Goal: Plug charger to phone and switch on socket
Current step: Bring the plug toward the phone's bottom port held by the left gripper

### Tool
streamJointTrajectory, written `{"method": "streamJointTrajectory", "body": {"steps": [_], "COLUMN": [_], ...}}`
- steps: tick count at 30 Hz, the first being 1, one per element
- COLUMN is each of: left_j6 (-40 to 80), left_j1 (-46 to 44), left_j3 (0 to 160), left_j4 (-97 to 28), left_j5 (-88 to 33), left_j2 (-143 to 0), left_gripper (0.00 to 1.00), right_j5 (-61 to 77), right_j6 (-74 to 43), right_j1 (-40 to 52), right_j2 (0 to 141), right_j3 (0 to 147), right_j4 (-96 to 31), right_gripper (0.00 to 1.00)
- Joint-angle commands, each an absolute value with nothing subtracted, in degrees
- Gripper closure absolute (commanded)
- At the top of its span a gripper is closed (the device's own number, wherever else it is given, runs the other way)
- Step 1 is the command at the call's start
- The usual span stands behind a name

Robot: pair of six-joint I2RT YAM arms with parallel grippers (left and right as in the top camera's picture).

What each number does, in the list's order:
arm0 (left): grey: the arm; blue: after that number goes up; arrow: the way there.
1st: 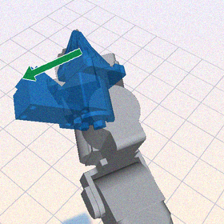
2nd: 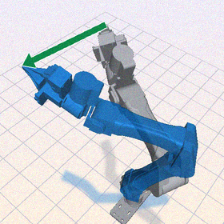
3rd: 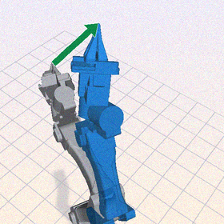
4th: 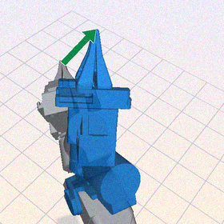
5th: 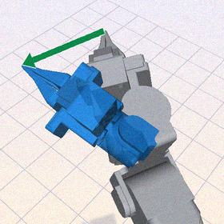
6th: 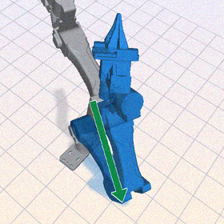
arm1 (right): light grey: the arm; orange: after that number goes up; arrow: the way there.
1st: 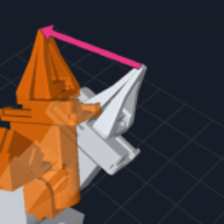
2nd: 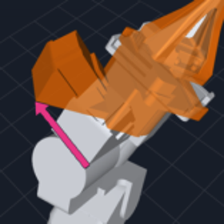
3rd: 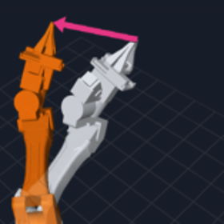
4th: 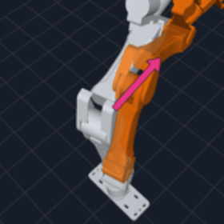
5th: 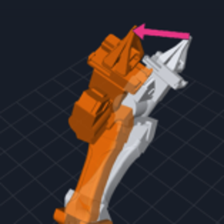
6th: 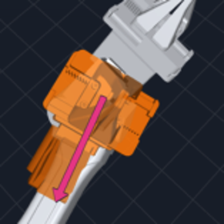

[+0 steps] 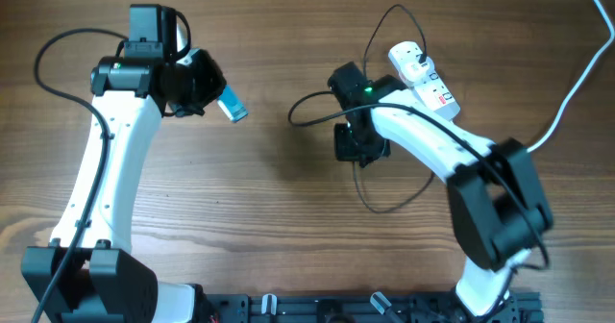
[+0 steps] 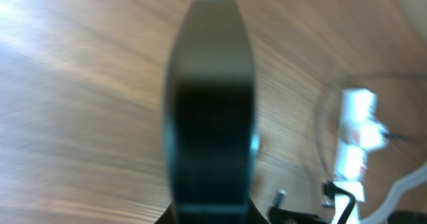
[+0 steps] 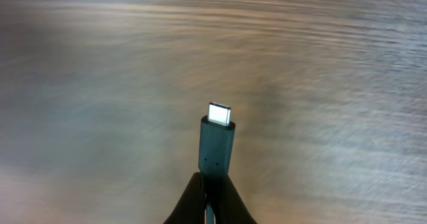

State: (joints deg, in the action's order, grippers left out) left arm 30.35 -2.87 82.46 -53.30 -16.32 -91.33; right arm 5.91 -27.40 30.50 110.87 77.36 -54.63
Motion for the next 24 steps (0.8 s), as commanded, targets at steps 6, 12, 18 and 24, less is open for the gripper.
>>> {"method": "streamJointTrajectory", "body": {"steps": [6,12,18,24], "left_j6": [24.0,24.4,23.7,19.9], "left_j1": [-2.8,-2.8,-4.8,-7.7], "left_j3": [82.5,82.5,82.5,82.5], "left_j4": [-39.2,-33.6,-33.8,-34.6], "left_j5": [-55.7,-68.1,-68.1,-68.1], "left_j2": [-91.3,-91.3,-91.3,-91.3], "left_gripper": [0.96,0.96,0.96,0.96], "right_j5": [26.9,26.9,16.1,14.3], "right_j6": [-17.4,-18.9,-24.4,-23.9], "right_j1": [31.4,35.6,40.7,40.8], "right_j2": [86.7,79.2,78.9,78.9], "right_j3": [79.2,79.2,79.2,81.2], "right_j4": [-55.1,-53.6,-52.1,-52.4], "right_gripper": [0.96,0.95,0.95,0.95]}}
